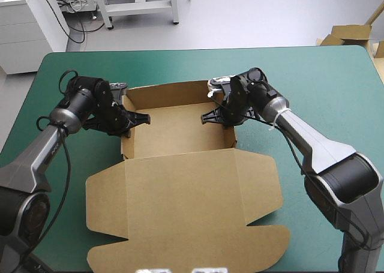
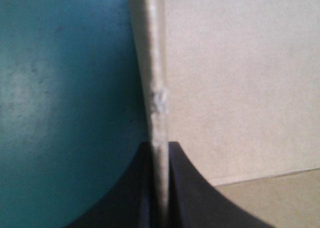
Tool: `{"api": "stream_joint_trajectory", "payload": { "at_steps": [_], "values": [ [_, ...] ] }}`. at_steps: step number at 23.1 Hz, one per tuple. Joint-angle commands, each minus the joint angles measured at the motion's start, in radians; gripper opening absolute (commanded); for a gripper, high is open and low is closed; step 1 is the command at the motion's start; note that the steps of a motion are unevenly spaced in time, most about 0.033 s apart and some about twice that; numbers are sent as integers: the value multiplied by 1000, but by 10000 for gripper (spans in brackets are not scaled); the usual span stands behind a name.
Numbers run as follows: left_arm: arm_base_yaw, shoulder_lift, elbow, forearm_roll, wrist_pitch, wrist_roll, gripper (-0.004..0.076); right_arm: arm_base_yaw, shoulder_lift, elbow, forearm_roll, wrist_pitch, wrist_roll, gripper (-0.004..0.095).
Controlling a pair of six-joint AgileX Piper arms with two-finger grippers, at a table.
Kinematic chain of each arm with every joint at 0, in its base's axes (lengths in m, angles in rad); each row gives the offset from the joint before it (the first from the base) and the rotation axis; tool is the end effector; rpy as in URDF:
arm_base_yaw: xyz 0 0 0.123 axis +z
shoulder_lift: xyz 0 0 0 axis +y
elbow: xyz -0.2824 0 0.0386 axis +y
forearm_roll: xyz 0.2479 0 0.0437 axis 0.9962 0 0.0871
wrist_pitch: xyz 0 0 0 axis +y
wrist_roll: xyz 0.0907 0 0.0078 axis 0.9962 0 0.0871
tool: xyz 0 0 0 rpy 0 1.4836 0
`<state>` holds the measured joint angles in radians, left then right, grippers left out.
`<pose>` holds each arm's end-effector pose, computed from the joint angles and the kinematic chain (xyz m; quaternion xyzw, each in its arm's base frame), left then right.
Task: Fold the box
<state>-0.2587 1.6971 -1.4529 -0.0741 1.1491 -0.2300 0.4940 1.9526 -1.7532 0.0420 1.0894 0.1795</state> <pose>0.3355 -0.0952 0.2931 0.0036 0.9906 -0.0664 0.1194 0.3730 0.2047 0.2795 -0.1478 0.9716 0.0796 0.1666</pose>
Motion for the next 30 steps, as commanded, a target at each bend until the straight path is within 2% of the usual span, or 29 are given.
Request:
{"api": "stream_joint_trajectory", "payload": {
  "at_steps": [1, 6, 14, 16, 17, 18, 19, 20, 21, 23, 30],
  "values": [
    [-29, 29, -137, -19, 23, 38, -8, -19, -81, -32, -66, 82, -5, -21],
    [-76, 140, -277, -12, 109, 70, -8, -73, -84, 7, 4, 80, -11, -21],
    [-95, 203, -301, -24, 88, 112, 8, -79, -84, 84, -47, 78, -39, -14],
    [-95, 203, -301, -27, 88, 146, 95, -79, -84, 74, -57, 78, -31, 75],
    [-95, 203, -301, -27, 88, 146, 190, -79, -84, 67, -70, 80, -6, 208],
    [-95, 203, -301, -27, 88, 146, 253, -79, -84, 62, -82, 78, 7, 293],
    [-95, 203, -302, -27, 88, 146, 386, -79, -84, 45, -109, 78, 9, 426],
    [-95, 203, -304, -25, 91, 146, 449, -79, -84, 34, -125, 78, 9, 476],
    [-95, 203, -321, -23, 97, 146, 552, -79, -84, 7, -143, 80, 11, 522],
    [-94, 203, -363, -22, 119, 148, 608, -79, -84, -37, -143, 80, 11, 524],
    [-94, 178, -525, -19, 125, 150, 603, -79, -120, -105, -229, 80, 9, 524]
  ]
}}
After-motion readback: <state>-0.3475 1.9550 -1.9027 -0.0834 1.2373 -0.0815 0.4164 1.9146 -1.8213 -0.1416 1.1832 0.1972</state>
